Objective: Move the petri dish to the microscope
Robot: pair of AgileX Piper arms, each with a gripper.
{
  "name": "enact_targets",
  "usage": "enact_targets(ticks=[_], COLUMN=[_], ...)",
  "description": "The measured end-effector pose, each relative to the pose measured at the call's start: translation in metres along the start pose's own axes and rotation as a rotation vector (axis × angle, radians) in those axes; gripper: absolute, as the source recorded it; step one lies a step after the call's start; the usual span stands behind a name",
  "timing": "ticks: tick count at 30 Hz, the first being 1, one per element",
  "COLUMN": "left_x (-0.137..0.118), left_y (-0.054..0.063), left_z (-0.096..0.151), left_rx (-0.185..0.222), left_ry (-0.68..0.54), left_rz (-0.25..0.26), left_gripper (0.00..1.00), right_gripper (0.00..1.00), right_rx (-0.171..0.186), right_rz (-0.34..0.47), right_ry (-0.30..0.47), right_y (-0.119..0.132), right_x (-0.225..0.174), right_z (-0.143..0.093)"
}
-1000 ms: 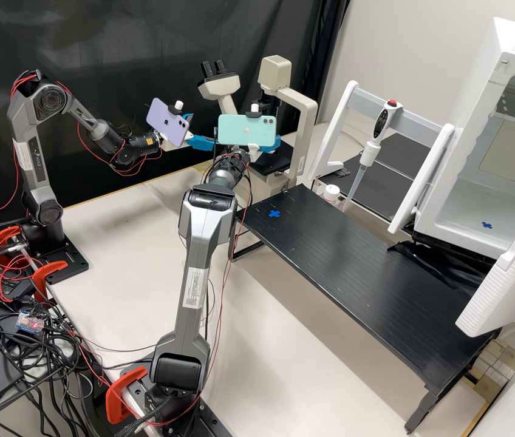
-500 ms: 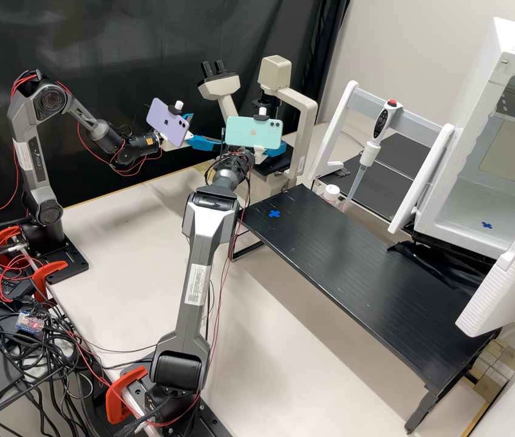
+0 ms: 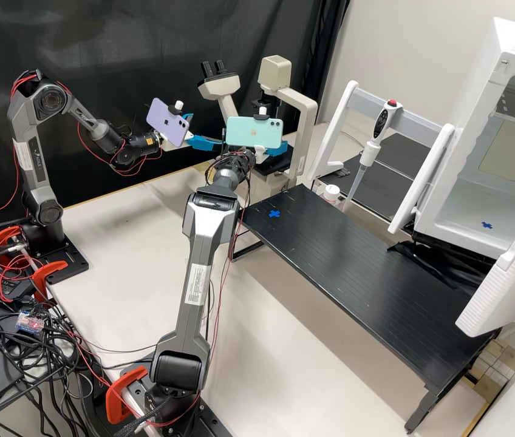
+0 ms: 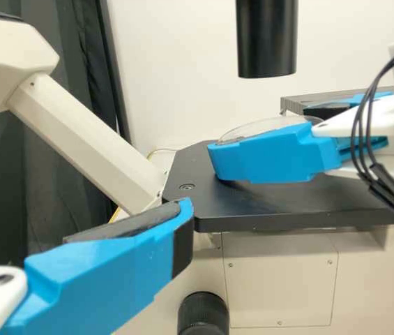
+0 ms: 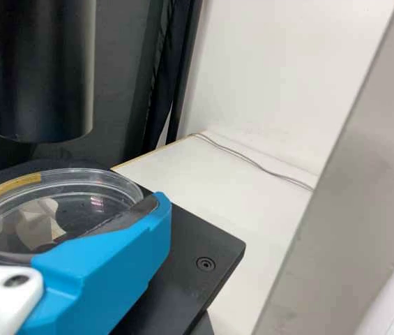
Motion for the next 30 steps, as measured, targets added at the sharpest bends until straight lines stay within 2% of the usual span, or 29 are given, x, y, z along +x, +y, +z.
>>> enact_targets(ticks=[13,19,24,25,26,27,28,29,30], left_x=[0.000,0.000,0.000,0.000,0.000,0.000,0.000,0.000,0.000], left_y=[0.000,0.000,0.000,0.000,0.000,0.000,0.000,0.000,0.000], left_z=[0.000,0.000,0.000,0.000,0.000,0.000,0.000,0.000,0.000], left_rx=[0.000,0.000,0.000,0.000,0.000,0.000,0.000,0.000,0.000], left_ry=[0.000,0.000,0.000,0.000,0.000,0.000,0.000,0.000,0.000], left_rz=[0.000,0.000,0.000,0.000,0.000,0.000,0.000,0.000,0.000], left_gripper=[1.00,1.00,1.00,1.00,1.00,1.00,1.00,1.00,1.00], right_gripper=[1.00,1.00,1.00,1.00,1.00,1.00,1.00,1.00,1.00], right_rx=[-0.031,-0.018,-0.007,-0.016,0.001,-0.008,0.010,-0.002,0.006], right_rz=[-0.017,-0.017,-0.027,-0.028,-0.031,-0.022,-0.017,-0.016,-0.010], right_ry=[-0.036,-0.035,-0.004,0.010,0.021,0.034,0.044,0.060,0.072], right_y=[-0.002,-0.002,-0.004,-0.003,-0.001,0.001,0.004,0.007,0.009], right_x=[0.002,0.002,-0.006,-0.010,-0.015,-0.020,-0.024,-0.032,-0.038], right_z=[0.003,0.003,0.004,0.003,0.002,0.001,0.000,0.000,0.000])
